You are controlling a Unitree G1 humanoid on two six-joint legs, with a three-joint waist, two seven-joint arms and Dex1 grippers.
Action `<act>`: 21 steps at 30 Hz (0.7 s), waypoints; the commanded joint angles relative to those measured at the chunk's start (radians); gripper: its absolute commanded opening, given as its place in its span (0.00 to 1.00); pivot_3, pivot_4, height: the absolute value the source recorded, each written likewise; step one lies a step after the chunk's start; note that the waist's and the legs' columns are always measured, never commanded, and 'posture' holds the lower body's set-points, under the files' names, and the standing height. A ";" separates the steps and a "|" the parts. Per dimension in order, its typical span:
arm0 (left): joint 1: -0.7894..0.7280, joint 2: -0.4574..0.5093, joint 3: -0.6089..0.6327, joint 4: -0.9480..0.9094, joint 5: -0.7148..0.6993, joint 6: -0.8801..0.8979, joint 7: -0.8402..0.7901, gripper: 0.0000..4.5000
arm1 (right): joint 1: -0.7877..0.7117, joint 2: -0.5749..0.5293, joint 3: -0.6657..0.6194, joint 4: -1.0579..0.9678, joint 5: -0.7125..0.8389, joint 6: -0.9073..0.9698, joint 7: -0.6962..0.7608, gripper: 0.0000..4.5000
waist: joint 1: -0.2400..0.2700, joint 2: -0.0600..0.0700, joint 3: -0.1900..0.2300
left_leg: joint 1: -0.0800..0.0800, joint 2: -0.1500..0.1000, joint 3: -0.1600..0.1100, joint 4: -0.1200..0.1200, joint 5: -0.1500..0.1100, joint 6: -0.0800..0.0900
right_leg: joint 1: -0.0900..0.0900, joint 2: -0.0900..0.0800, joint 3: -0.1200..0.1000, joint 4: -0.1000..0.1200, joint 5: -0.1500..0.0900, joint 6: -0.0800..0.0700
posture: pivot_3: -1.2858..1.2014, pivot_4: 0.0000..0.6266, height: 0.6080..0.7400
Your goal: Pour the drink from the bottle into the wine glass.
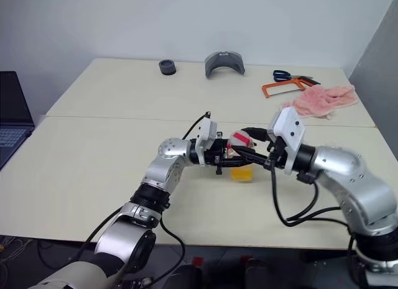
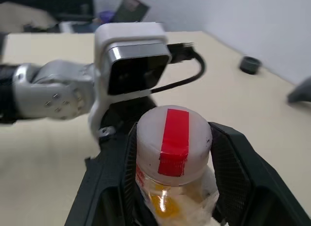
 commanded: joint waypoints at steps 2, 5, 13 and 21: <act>-0.027 0.016 0.022 -0.023 -0.025 -0.005 -0.003 0.39 | -0.052 -0.052 0.005 0.066 -0.019 -0.047 0.128 0.41 | 0.000 0.000 0.000 | 0.000 0.001 0.000 0.000 0.000 0.000 | 0.000 0.000 0.000 0.000 0.000 0.000 | 0.52 0.24 1.00; -0.023 0.007 0.027 -0.027 -0.025 -0.010 0.021 0.39 | -0.043 -0.059 -0.009 0.057 -0.004 -0.035 0.135 0.41 | 0.001 0.000 0.000 | 0.000 0.001 -0.001 0.000 0.000 0.000 | 0.000 -0.001 0.000 0.000 0.000 0.000 | 0.52 0.24 1.00; -0.002 -0.018 0.040 -0.040 -0.024 -0.012 0.106 0.39 | 0.103 0.027 -0.192 -0.124 0.018 0.028 -0.159 0.94 | 0.004 0.000 0.000 | -0.002 0.002 -0.002 0.001 0.000 0.000 | 0.000 -0.004 0.001 0.000 0.000 0.000 | 0.52 0.24 1.00; -0.024 -0.036 0.046 0.010 -0.009 -0.019 0.167 0.39 | 0.219 0.260 -0.088 -0.412 -0.095 0.148 -0.594 0.95 | 0.001 0.000 0.000 | -0.002 0.001 -0.002 0.002 0.001 -0.001 | -0.001 -0.003 0.001 0.003 0.000 0.000 | 0.52 0.24 1.00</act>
